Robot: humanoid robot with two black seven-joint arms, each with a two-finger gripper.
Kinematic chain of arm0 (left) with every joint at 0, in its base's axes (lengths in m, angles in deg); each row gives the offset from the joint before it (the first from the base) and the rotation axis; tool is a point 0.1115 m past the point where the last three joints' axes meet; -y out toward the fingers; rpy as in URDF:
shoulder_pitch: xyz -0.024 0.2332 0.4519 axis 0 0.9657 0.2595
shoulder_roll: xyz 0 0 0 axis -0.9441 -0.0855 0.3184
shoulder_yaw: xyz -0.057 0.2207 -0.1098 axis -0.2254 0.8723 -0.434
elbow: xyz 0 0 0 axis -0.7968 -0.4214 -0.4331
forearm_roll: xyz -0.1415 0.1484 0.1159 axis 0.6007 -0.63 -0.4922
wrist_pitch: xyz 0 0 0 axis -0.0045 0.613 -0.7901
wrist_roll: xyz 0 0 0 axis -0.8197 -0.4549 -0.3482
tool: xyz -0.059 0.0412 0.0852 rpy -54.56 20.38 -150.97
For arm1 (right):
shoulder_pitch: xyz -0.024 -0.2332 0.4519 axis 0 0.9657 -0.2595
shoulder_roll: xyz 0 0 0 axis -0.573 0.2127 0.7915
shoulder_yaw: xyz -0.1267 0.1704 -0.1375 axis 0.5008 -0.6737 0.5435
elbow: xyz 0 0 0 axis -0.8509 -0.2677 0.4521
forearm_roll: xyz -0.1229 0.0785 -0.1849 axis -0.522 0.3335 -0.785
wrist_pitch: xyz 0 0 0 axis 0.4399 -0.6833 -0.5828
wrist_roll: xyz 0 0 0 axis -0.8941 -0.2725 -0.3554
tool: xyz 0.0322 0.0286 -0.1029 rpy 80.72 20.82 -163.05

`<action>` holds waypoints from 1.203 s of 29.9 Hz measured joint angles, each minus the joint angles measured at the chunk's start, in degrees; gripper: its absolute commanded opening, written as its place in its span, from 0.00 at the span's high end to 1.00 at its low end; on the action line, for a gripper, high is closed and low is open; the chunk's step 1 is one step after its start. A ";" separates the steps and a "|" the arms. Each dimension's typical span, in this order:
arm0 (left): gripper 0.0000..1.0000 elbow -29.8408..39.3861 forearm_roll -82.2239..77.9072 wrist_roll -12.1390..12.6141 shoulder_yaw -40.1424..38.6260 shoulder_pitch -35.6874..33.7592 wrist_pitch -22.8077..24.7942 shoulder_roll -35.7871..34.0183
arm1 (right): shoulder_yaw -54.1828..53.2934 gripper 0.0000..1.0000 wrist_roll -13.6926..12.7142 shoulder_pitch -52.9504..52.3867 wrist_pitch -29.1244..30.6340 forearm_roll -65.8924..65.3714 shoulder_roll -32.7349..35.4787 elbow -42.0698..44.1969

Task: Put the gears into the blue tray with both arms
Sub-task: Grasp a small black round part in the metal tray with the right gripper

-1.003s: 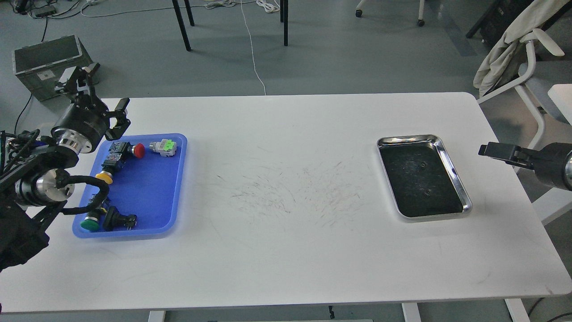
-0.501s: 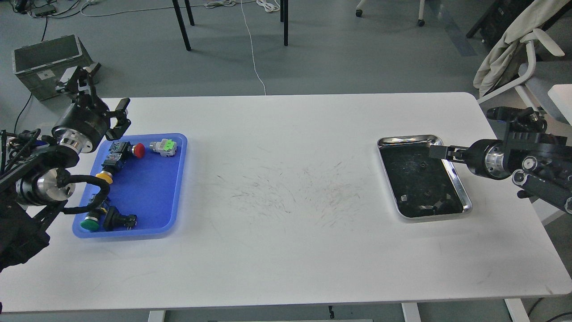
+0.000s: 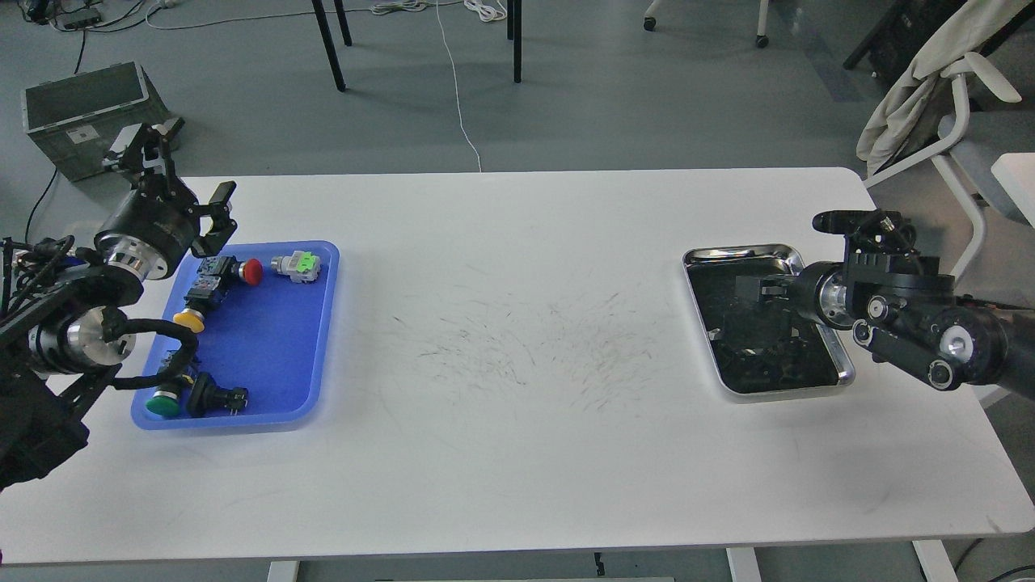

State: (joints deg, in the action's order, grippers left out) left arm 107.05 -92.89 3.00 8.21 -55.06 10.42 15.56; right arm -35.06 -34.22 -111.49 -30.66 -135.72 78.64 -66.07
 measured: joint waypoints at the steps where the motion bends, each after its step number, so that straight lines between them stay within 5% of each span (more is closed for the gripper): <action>1: 0.02 0.00 0.00 -0.01 0.00 0.04 0.00 0.00 | 0.44 0.08 0.00 -0.01 -0.37 0.00 -0.37 0.09; 19: 0.02 -0.58 0.09 -0.43 0.00 0.99 0.21 0.02 | 3.08 0.21 0.00 0.67 -2.20 -0.01 -1.21 2.13; 29: 0.02 -0.71 0.09 -0.51 0.00 0.99 0.13 0.10 | 3.86 0.46 0.01 1.16 -3.03 -0.01 -1.35 2.42; 36: 0.02 -0.71 0.09 -0.51 0.00 1.25 0.09 0.11 | 3.88 0.56 0.08 1.25 -3.07 -0.01 -1.35 2.24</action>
State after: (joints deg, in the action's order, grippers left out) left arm 106.35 -92.80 2.49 8.21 -53.81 10.51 15.66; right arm -31.18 -34.14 -110.24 -33.73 -135.73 77.30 -63.83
